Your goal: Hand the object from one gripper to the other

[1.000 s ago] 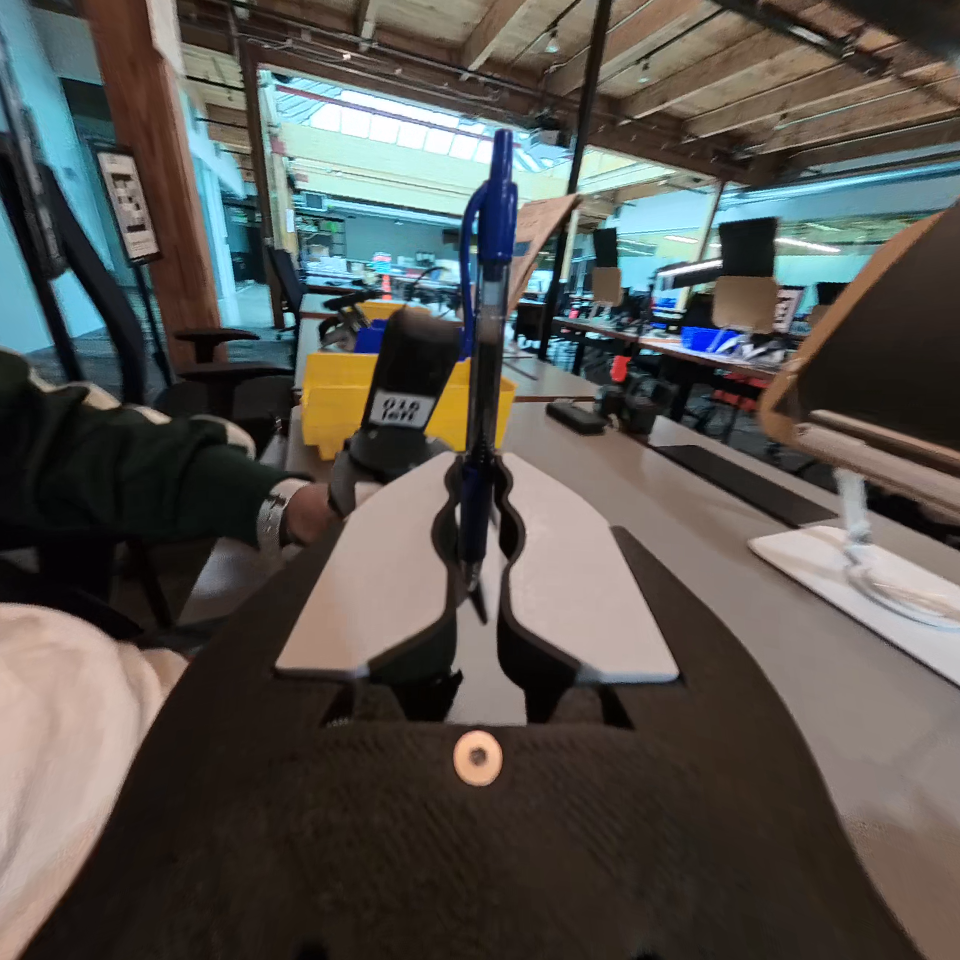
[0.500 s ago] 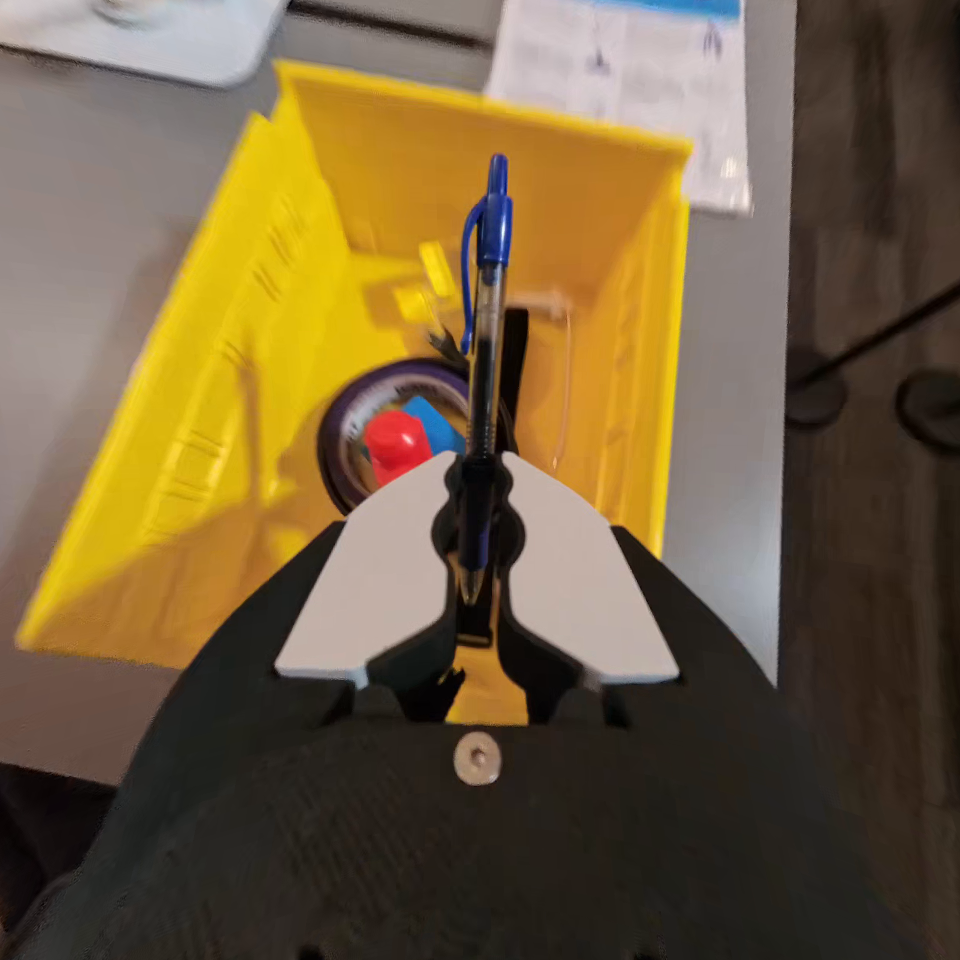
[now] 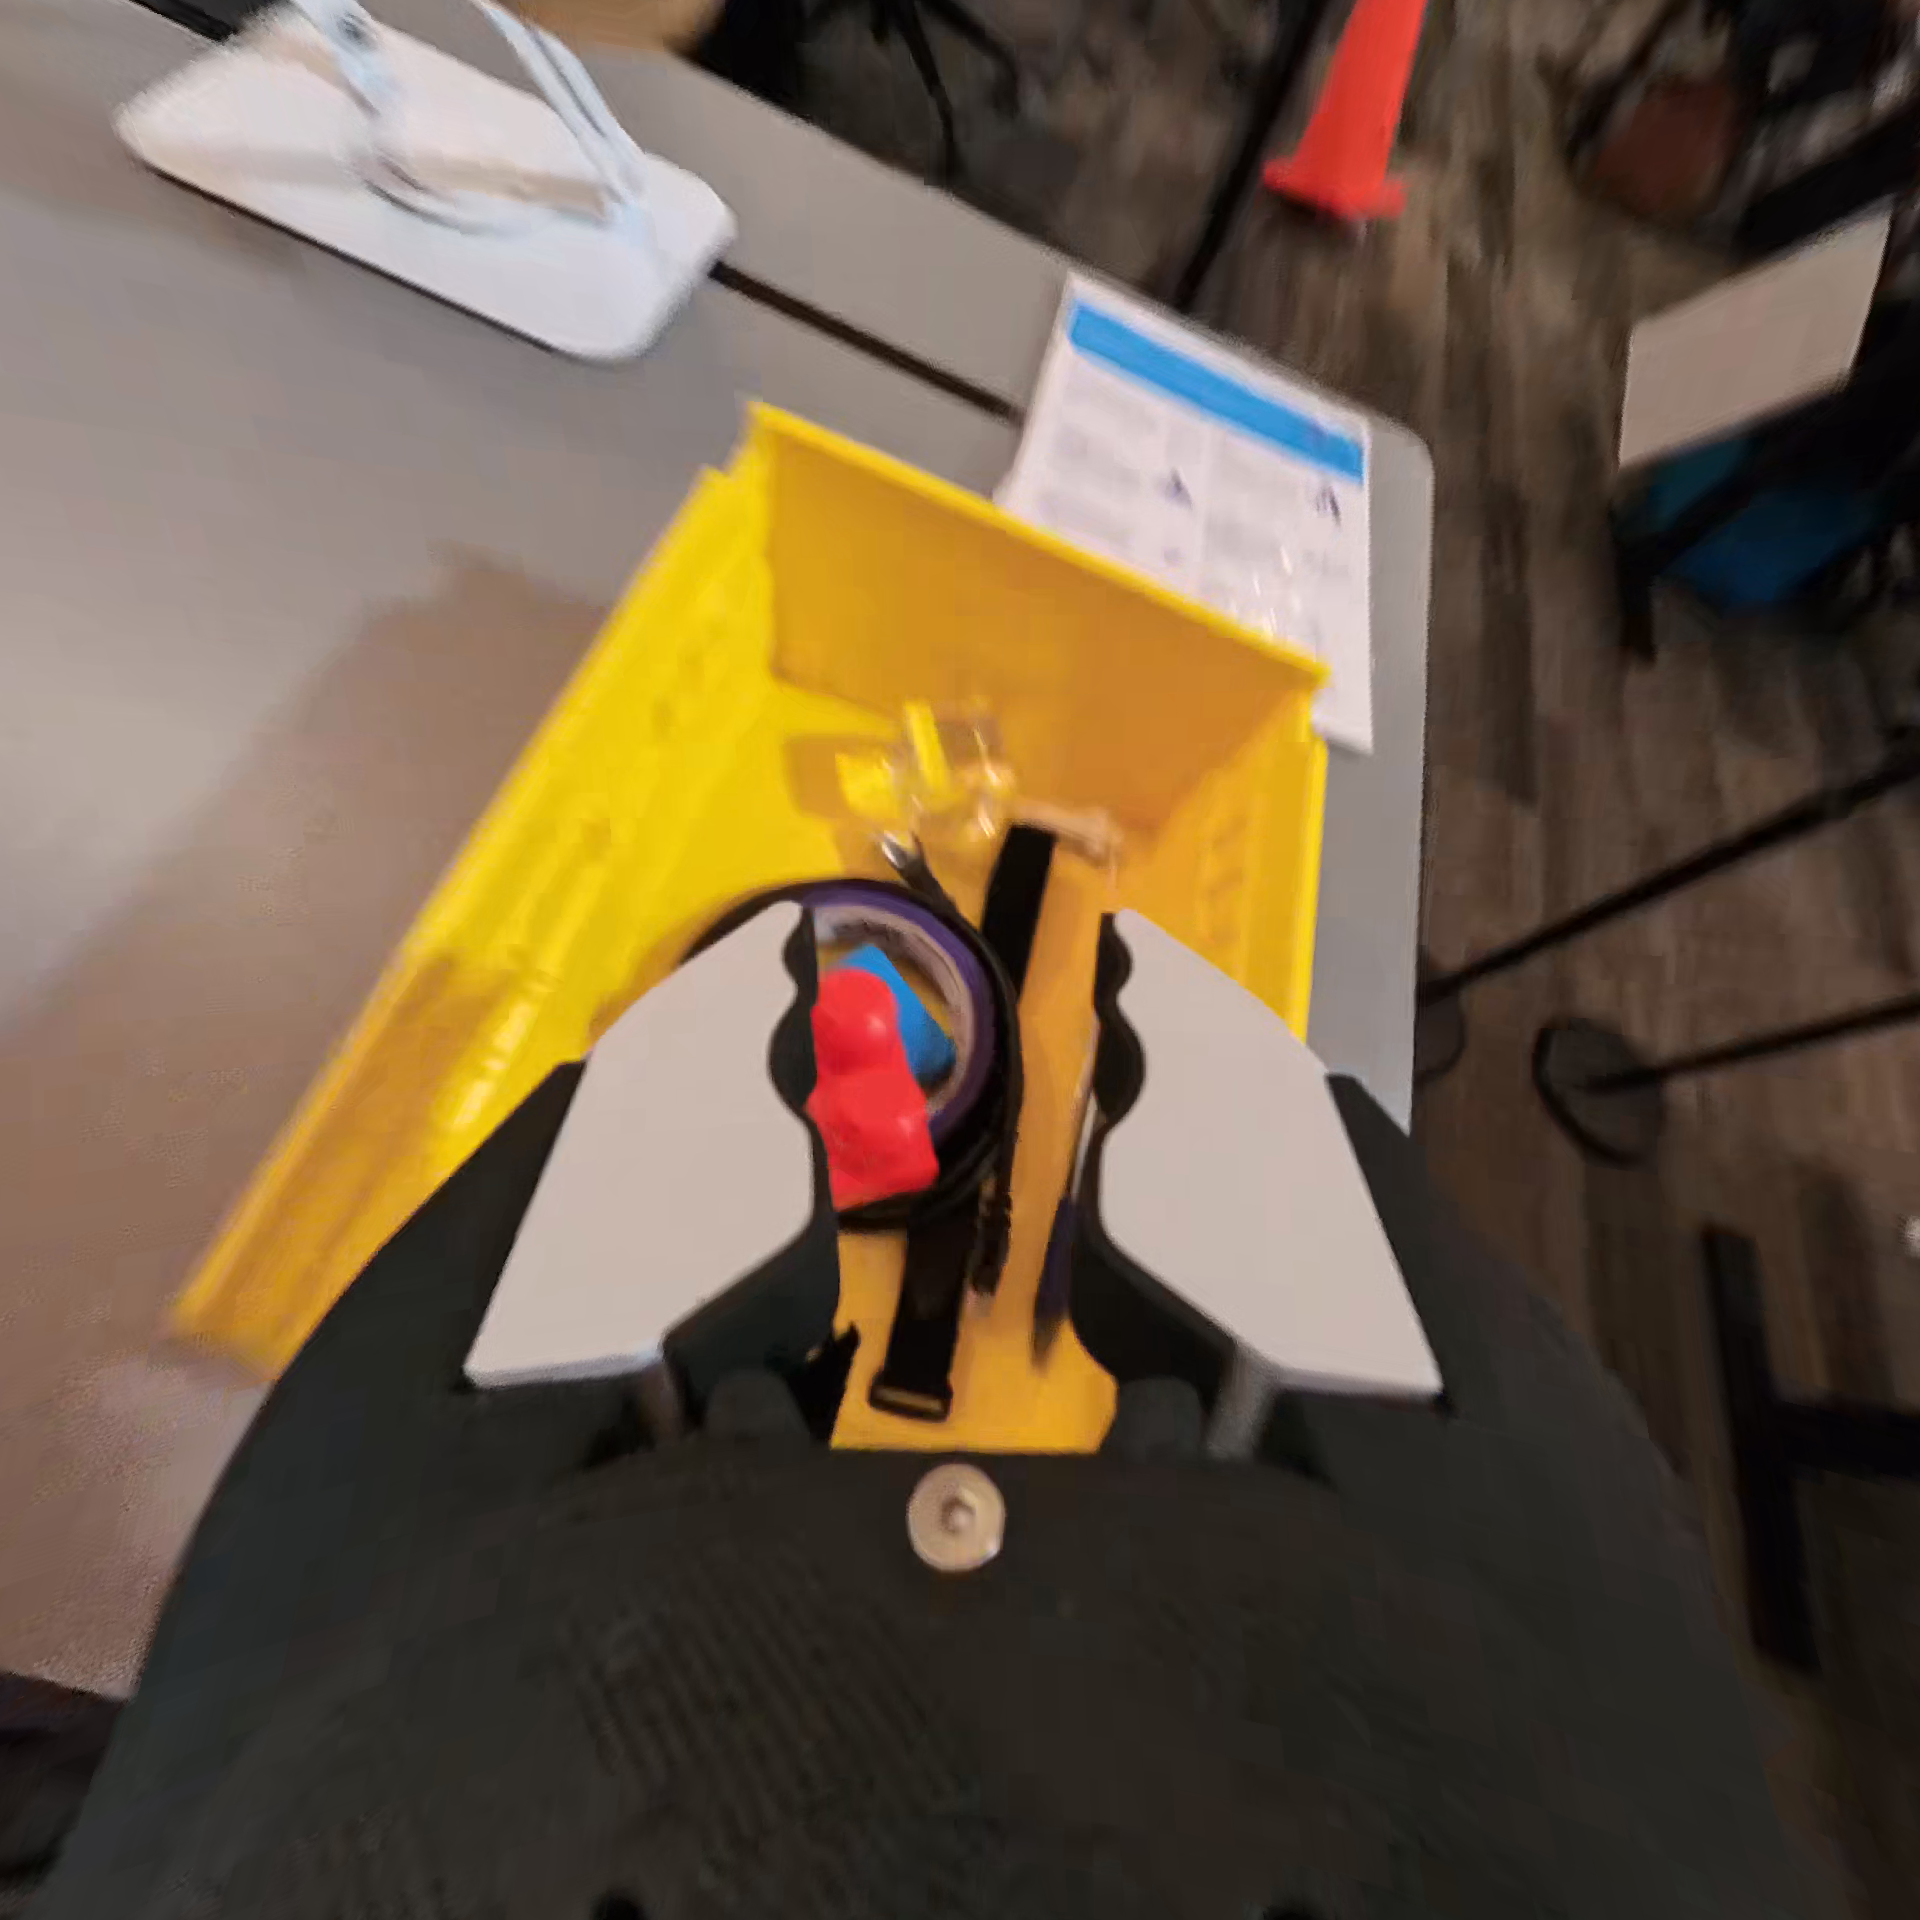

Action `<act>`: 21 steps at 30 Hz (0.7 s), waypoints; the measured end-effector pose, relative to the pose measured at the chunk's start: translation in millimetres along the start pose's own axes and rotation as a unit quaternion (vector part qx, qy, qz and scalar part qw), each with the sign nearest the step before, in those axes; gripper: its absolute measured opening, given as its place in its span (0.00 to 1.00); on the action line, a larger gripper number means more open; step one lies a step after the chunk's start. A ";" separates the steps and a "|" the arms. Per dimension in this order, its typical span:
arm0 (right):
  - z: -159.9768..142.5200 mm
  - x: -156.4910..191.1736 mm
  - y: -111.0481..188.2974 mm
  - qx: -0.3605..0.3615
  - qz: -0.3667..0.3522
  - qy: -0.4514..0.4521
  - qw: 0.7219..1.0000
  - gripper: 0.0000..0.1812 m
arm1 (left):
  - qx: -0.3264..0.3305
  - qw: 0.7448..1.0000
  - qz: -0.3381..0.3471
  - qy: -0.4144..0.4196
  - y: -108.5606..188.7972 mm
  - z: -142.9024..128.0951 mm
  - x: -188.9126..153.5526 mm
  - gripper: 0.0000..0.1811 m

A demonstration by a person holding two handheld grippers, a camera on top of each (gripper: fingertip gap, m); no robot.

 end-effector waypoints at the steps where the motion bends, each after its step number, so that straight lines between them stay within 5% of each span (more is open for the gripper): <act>1: 14.5 13.0 8.1 -0.027 0.010 0.021 0.999 0.28 | 0.000 1.000 0.001 0.000 -0.2 -0.1 0.3 0.20; 5: 62.2 100.3 34.9 -0.158 0.125 0.071 0.977 0.25 | 0.012 1.000 0.022 0.007 1.4 -0.5 4.0 0.20; 9: 90.8 216.7 67.3 -0.252 0.397 -0.086 0.878 0.26 | -0.003 0.995 0.098 -0.016 19.6 15.1 16.3 0.22; 12: 73.1 280.9 57.0 -0.216 0.493 -0.167 0.826 0.26 | -0.033 0.984 0.172 -0.028 52.7 36.2 31.2 0.22; 16: 29.9 333.3 31.0 -0.123 0.539 -0.168 0.816 0.24 | -0.105 0.967 0.232 -0.032 125.1 85.9 39.5 0.21; 18: 34.8 332.8 36.1 -0.125 0.558 -0.165 0.803 0.24 | -0.135 0.950 0.279 -0.027 177.6 111.0 41.5 0.21; 21: 31.4 323.6 26.3 -0.146 0.523 -0.164 0.823 0.24 | -0.165 0.932 0.323 0.017 260.4 129.2 37.0 0.21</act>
Point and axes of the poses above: each gripper's, where its closed fingertips meet, y back along the fingers, z out of its top, x = y × z across the jaws, the point moved 2 cm from there along y, back along the fingers, and after that the axes turned 9 degrees about -z, right-handed, at the moved point
